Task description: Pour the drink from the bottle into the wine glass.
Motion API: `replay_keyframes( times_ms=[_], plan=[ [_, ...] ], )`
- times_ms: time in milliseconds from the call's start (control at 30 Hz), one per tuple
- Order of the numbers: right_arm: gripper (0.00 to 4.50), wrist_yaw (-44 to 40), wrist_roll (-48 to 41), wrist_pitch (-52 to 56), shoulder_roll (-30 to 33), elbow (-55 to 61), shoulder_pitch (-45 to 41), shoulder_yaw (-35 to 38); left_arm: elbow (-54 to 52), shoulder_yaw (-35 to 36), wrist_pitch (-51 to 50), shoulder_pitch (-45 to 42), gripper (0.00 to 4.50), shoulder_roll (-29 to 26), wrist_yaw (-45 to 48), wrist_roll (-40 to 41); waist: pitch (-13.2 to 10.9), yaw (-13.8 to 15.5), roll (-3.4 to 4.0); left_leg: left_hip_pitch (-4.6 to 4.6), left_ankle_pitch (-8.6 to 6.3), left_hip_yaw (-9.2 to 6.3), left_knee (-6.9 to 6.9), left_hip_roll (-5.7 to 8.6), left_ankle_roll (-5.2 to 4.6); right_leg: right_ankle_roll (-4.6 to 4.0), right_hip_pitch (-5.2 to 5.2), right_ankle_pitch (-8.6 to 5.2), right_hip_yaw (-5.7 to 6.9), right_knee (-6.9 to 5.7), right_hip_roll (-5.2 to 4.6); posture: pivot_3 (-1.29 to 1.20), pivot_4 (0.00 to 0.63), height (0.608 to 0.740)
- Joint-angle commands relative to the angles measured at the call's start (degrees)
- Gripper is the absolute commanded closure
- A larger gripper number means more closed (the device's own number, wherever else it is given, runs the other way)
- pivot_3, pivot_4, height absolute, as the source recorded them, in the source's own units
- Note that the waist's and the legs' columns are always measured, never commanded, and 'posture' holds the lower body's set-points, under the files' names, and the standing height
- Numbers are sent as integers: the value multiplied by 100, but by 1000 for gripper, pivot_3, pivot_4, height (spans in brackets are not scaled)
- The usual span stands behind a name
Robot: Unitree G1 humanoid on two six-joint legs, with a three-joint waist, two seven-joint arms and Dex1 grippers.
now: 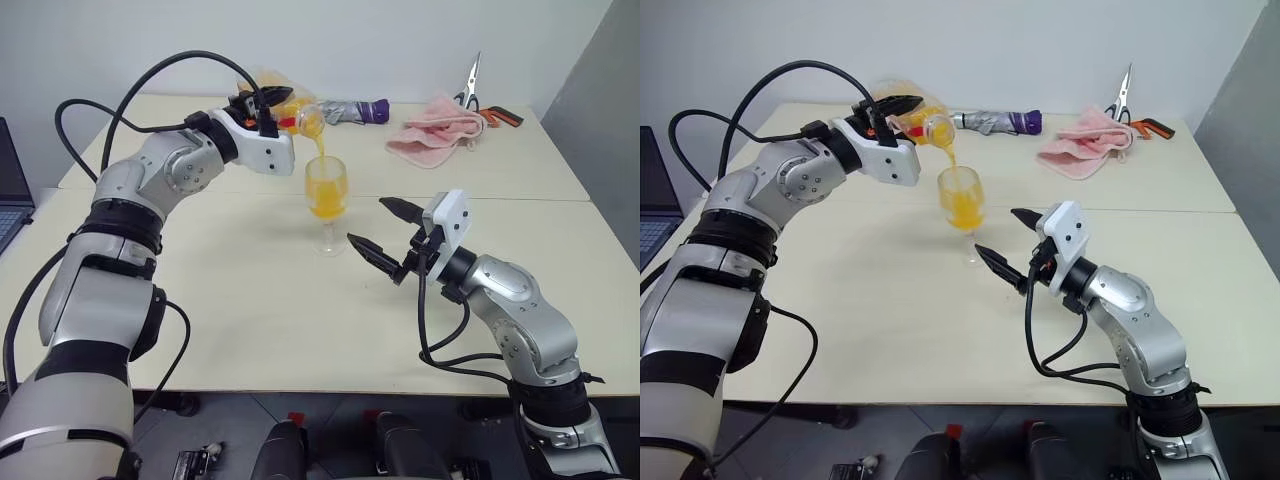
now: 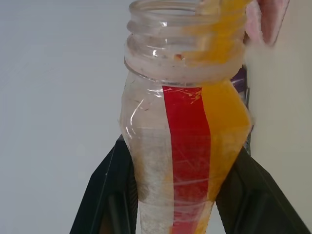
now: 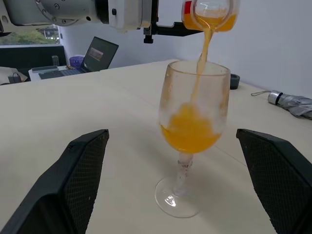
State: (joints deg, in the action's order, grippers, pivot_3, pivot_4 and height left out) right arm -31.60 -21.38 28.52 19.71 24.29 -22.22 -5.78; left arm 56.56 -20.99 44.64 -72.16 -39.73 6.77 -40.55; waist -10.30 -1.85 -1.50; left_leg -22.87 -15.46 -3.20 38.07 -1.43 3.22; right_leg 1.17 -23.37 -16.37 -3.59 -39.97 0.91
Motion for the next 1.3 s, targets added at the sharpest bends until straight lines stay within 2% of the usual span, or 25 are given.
replay_keyframes(
  times_ms=[33,367,1300],
  plan=[
    [0,38,-20,-162,-63,71,33,75,-22,42,67,-235,2829,-86,-162,44,0,0,0,0,0,0,0,0,0,0,0,0,0,0,0,0,150,740],
    [0,154,-130,-499,-369,-3,63,248,84,22,118,-281,2829,-99,-205,-5,0,0,0,0,0,1,1,0,0,0,0,0,0,-1,0,0,150,740],
    [0,-62,-235,-396,-187,138,137,218,98,-93,161,-344,2829,-56,-312,-101,0,0,0,0,0,1,1,1,0,0,0,0,0,-3,-1,0,150,740]
  ],
)
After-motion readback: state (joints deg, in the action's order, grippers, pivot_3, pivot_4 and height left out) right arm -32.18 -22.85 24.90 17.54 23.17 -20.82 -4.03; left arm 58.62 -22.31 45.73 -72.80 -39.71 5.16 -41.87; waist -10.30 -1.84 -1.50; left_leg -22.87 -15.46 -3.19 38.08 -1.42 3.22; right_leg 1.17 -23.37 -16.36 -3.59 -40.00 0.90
